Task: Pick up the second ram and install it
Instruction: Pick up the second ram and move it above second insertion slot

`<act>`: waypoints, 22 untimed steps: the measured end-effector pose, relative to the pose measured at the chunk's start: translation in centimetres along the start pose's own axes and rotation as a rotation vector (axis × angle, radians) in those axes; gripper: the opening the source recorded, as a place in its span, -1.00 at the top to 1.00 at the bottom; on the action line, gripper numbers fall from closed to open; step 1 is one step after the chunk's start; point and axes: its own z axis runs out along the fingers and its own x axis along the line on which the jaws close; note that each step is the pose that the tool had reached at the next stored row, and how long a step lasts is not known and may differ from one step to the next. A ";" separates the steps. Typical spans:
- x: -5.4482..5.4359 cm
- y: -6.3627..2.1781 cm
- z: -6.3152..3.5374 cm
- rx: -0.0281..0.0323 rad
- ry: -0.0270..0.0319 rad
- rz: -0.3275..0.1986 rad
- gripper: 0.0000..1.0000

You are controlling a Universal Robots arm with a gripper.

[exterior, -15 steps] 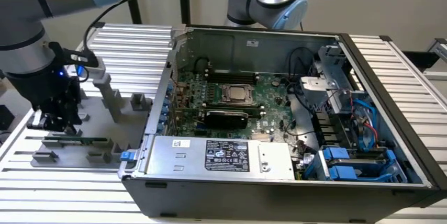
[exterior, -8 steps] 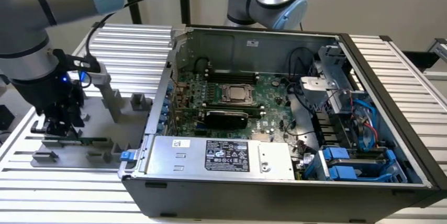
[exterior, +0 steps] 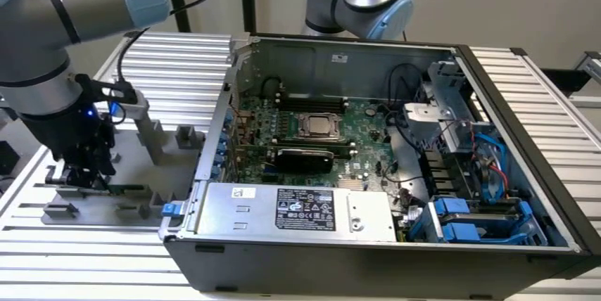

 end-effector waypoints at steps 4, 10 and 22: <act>0.0 -0.02 0.41 -0.0001 0.0043 -0.004 -1.00; 0.0 0.02 0.92 0.0025 0.0083 -0.021 -1.00; 0.0 0.05 1.48 0.0043 0.0148 -0.027 -1.00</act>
